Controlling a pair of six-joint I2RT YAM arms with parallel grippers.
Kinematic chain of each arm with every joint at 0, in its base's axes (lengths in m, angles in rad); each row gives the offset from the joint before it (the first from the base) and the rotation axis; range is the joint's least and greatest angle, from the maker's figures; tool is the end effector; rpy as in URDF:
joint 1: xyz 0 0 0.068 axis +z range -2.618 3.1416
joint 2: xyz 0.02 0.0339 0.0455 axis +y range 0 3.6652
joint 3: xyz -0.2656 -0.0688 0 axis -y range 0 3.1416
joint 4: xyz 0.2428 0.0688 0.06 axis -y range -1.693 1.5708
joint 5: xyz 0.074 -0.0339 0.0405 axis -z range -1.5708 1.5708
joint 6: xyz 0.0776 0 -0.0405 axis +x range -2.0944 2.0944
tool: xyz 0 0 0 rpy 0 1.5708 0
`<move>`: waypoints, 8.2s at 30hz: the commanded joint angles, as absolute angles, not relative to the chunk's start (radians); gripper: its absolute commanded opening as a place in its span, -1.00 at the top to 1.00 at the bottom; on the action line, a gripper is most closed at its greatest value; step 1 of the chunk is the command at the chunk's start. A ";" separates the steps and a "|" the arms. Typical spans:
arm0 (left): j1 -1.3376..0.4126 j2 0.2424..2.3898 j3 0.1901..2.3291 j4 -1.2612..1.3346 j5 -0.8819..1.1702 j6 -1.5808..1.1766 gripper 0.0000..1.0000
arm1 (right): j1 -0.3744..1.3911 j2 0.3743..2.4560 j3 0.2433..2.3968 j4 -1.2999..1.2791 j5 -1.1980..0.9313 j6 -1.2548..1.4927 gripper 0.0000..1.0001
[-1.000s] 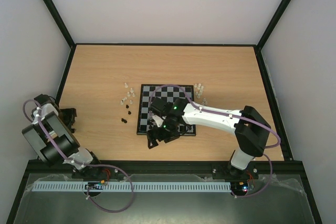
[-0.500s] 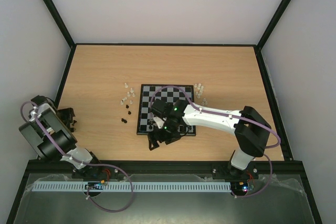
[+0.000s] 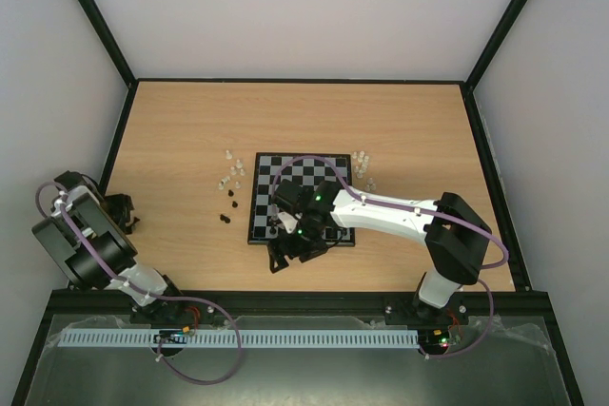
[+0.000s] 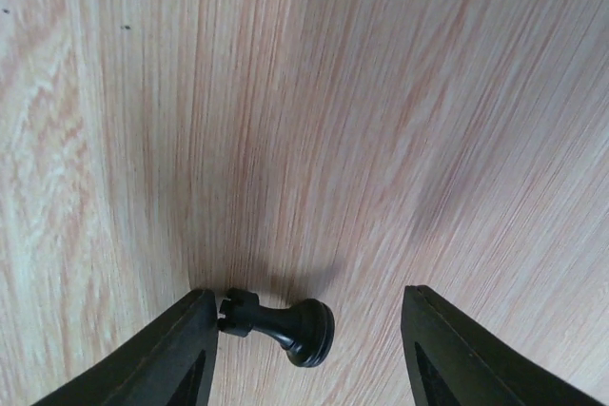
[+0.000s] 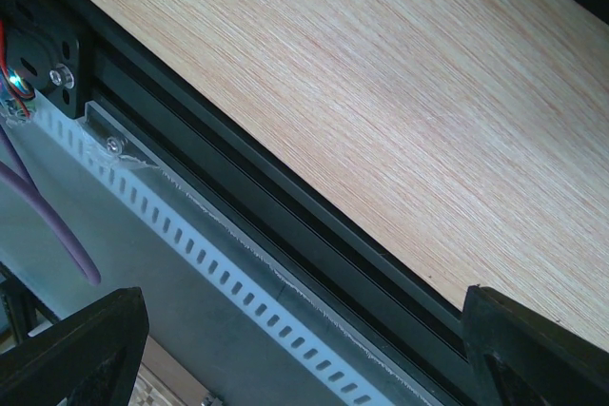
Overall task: Set up the chess pieces on the board
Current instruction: Pick up the chess piece at the center of the board, then place the chess piece at the center of the board, then pick up the chess piece at the center of the board.
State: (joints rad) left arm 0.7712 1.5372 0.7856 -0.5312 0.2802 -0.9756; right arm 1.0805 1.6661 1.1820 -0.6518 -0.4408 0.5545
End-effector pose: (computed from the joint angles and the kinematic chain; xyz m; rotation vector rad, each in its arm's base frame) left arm 0.2097 0.1739 0.1145 -2.1484 1.8761 -0.4423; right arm 0.1351 0.3233 0.1872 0.9145 -2.8309 -0.9342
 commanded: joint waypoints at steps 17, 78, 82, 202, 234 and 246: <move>0.768 1.592 0.759 -0.483 0.281 -0.934 0.32 | 1.086 1.638 1.167 -0.663 -0.460 0.561 -0.82; 0.043 1.372 0.769 -0.773 0.226 -0.644 0.35 | 1.067 1.511 1.166 -0.525 -0.318 0.650 -0.83; 0.035 1.366 0.712 -0.711 0.245 -0.627 0.34 | 1.063 1.522 1.170 -0.532 -0.321 0.639 -0.83; 0.103 1.315 0.770 -0.618 0.270 -1.672 0.35 | 1.062 1.215 1.048 -0.483 -0.385 0.719 -0.83; 0.100 1.398 0.664 -0.512 0.215 -1.930 0.33 | 1.060 1.190 1.033 -0.522 -0.374 0.674 -0.84; 0.107 1.469 0.716 -0.493 0.198 -1.945 0.34 | 1.053 1.188 1.031 -0.533 -0.374 0.659 -0.84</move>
